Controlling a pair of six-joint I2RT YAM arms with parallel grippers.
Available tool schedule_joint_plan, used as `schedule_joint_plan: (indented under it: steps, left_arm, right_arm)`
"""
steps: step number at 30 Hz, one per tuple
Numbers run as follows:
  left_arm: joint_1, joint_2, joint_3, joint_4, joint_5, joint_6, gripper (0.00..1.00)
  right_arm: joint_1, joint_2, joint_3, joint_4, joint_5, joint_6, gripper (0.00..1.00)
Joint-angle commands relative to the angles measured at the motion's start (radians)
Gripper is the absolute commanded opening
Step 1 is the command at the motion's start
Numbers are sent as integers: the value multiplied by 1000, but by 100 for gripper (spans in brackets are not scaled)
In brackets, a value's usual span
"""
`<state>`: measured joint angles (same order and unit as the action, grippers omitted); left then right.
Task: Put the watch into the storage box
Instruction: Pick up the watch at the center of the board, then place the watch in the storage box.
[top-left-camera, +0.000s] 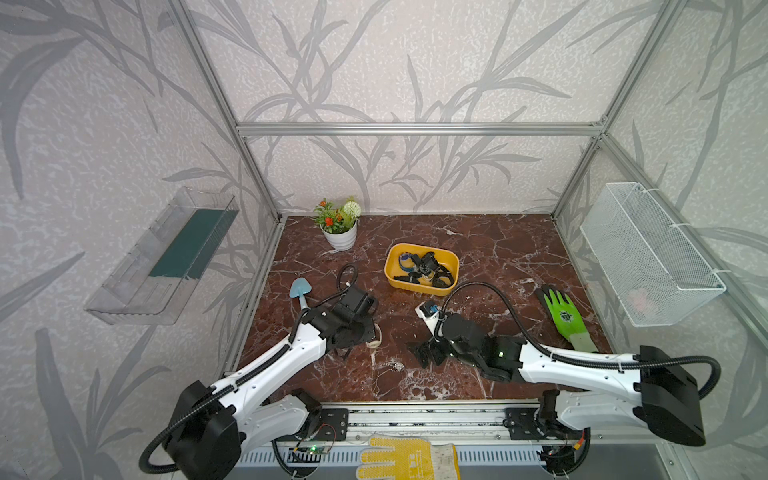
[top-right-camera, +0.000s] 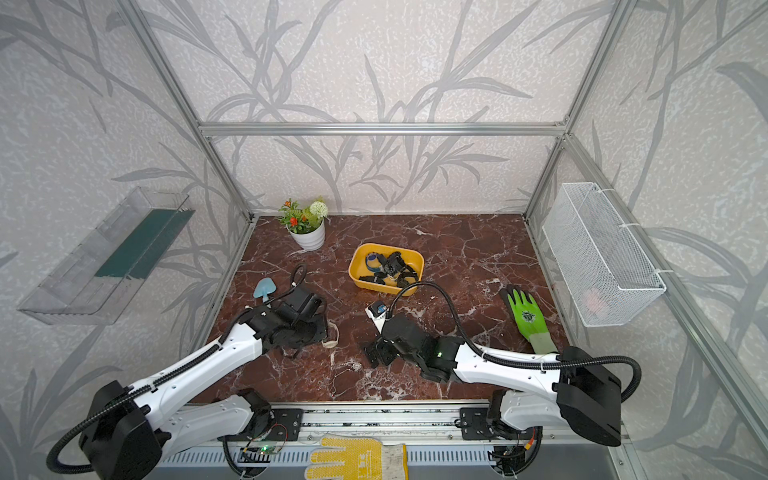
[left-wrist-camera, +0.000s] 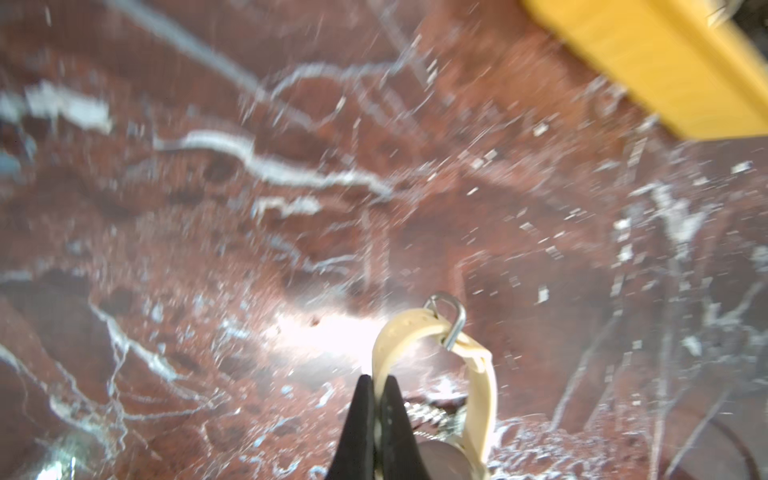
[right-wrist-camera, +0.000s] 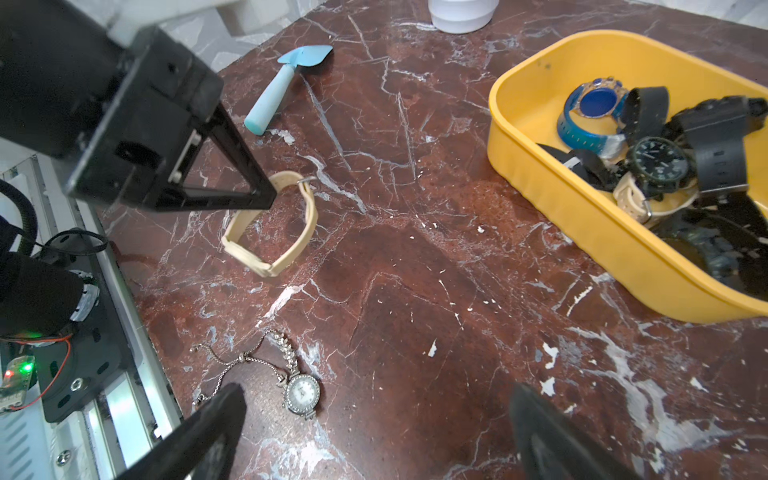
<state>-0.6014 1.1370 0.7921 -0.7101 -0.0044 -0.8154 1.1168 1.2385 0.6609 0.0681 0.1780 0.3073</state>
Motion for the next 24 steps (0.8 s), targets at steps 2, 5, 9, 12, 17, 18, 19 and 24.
schedule_joint_plan:
  steps: [2,5,9,12,17,18,19,24]
  left_arm:
    - [-3,72,106,-40,-23,101,1]
    - [0,143,175,11,-4,151,1]
    - [5,280,328,52,30,225,1]
    - [6,397,447,77,47,283,0]
    - [8,574,631,114,93,350,0]
    - [8,611,676,111,98,364,0]
    - [9,648,725,107,107,377,0]
    - [10,828,946,76,149,414,0]
  right_arm:
    - [-15,-37,-19,-34,47,34,99]
    - [-26,-63,-30,-47,66,50,99]
    - [-64,-92,-41,-67,66,75,99]
    - [-83,-103,-49,-86,71,84,99]
    - [-86,-129,-55,-106,80,96,99]
    - [-85,-135,-56,-112,83,95,99]
    - [-107,-138,-57,-114,86,97,99]
    - [-127,-148,-55,-131,93,98,99]
